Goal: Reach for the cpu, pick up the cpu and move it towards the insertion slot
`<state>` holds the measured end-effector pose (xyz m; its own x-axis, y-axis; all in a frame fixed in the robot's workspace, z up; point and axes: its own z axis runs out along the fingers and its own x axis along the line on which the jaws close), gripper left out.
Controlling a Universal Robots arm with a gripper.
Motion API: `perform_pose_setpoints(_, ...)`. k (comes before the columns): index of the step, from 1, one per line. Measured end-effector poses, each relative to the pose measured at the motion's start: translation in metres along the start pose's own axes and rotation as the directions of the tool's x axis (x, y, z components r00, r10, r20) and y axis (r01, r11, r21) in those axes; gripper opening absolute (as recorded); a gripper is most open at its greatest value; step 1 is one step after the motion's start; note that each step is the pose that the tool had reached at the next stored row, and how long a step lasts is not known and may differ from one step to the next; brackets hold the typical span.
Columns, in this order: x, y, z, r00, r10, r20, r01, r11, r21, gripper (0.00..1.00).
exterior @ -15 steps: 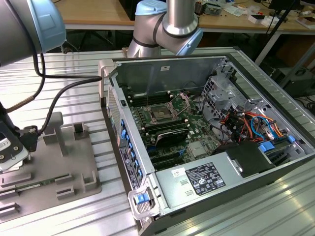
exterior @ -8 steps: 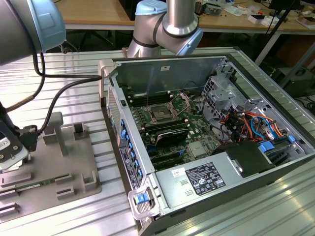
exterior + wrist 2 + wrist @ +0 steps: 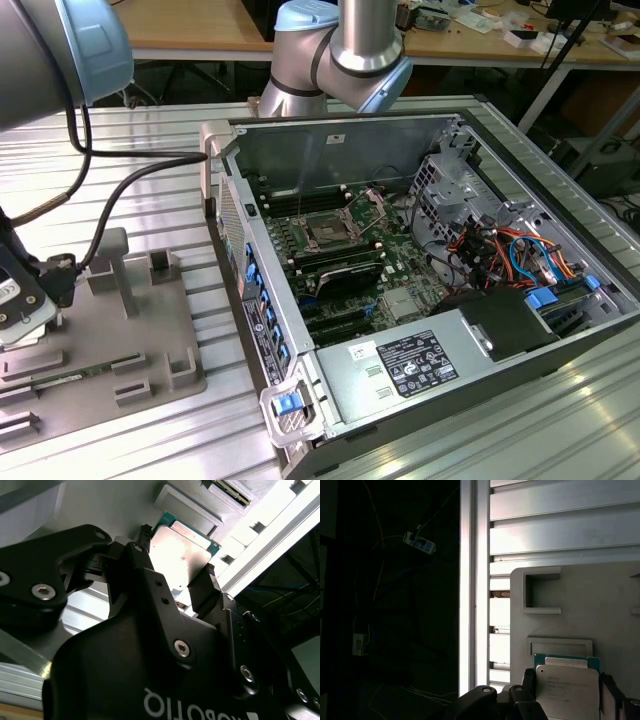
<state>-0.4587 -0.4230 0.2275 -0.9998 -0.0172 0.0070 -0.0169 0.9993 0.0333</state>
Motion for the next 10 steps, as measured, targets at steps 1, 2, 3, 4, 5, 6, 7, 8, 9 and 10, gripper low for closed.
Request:
perform_pose_setpoints(1,0.0,0.0,-0.0002,1.0,0.0,0.0,0.0,1.0,0.0,0.55)
perform_pose_setpoints(2,0.0,0.0,-0.0005,1.0,0.0,0.0,0.0,1.0,0.0,0.55)
perform_pose_setpoints(3,0.0,0.0,-0.0008,1.0,0.0,0.0,0.0,1.0,0.0,0.55)
perform_pose_setpoints(4,0.0,0.0,-0.001,1.0,0.0,-0.0001,0.0,1.0,0.0,0.55)
perform_pose_setpoints(5,0.0,0.0,-0.0014,1.0,0.0,0.0,0.0,1.0,0.0,0.55)
perform_pose_setpoints(6,0.0,0.0,-0.0016,1.0,0.0,0.0,0.0,1.0,0.0,0.55)
perform_pose_setpoints(7,0.0,0.0001,-0.0017,1.0,0.0,0.0001,0.0,1.0,-0.0001,0.55)
perform_pose_setpoints(8,0.0,0.0001,-0.0018,1.0,0.0,0.0001,0.0,1.0,-0.0001,0.55)
perform_pose_setpoints(9,0.0,0.0001,-0.0026,1.0,0.0,-0.0001,0.0,1.0,0.0001,0.55)
perform_pose_setpoints(10,0.0,0.0001,-0.0032,1.0,0.0,-0.0001,0.0,1.0,0.0,0.55)
